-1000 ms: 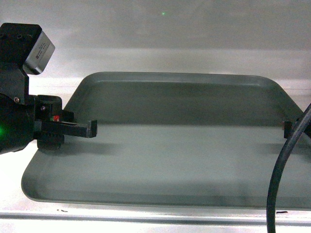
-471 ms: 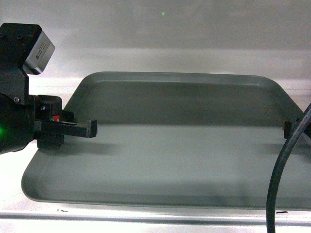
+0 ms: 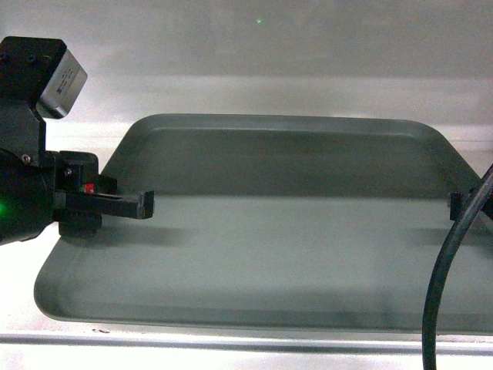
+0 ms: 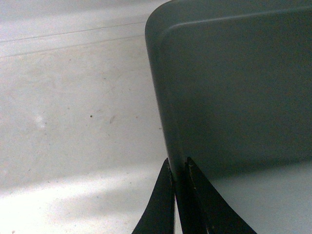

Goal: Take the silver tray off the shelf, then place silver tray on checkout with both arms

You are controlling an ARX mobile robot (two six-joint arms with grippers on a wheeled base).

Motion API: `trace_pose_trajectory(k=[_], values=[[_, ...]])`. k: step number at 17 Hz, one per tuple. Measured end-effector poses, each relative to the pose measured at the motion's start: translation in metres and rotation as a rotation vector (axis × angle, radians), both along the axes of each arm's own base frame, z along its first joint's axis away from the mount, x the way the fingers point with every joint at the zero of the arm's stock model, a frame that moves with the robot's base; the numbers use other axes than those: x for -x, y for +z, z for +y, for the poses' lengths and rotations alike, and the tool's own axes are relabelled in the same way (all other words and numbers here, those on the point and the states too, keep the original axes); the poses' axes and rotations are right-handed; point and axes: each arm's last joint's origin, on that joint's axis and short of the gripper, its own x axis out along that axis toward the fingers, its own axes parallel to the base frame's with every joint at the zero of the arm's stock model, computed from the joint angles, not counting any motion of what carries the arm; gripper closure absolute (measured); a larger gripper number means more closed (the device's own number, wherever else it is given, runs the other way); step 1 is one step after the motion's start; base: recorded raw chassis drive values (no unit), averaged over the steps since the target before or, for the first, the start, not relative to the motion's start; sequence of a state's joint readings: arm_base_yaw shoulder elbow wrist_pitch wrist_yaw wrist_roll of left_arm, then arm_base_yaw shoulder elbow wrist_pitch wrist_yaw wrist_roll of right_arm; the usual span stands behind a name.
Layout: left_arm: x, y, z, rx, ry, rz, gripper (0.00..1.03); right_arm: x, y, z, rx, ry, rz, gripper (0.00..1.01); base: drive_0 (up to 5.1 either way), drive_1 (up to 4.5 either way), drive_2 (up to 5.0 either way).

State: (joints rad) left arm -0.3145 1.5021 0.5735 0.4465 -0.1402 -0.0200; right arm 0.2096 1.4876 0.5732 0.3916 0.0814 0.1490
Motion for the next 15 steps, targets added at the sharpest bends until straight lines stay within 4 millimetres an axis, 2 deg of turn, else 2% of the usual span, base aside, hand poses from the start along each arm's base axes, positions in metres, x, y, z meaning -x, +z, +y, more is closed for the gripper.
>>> trace_pose_trajectory(k=[2,15], values=[[0.0001,-0.0001,0.0000,0.000,0.000,0.000,1.00,-0.0001,0.0001,0.0000,0.000,0.000,-0.001,0.98,0.0,-2.36,2.4],[0.0014,0.0011,0.0003,-0.001,0.000,-0.005,1.00,0.0010,0.0007,-0.0002,-0.002,0.002,-0.004,0.98,0.1,-4.22,4.4]])
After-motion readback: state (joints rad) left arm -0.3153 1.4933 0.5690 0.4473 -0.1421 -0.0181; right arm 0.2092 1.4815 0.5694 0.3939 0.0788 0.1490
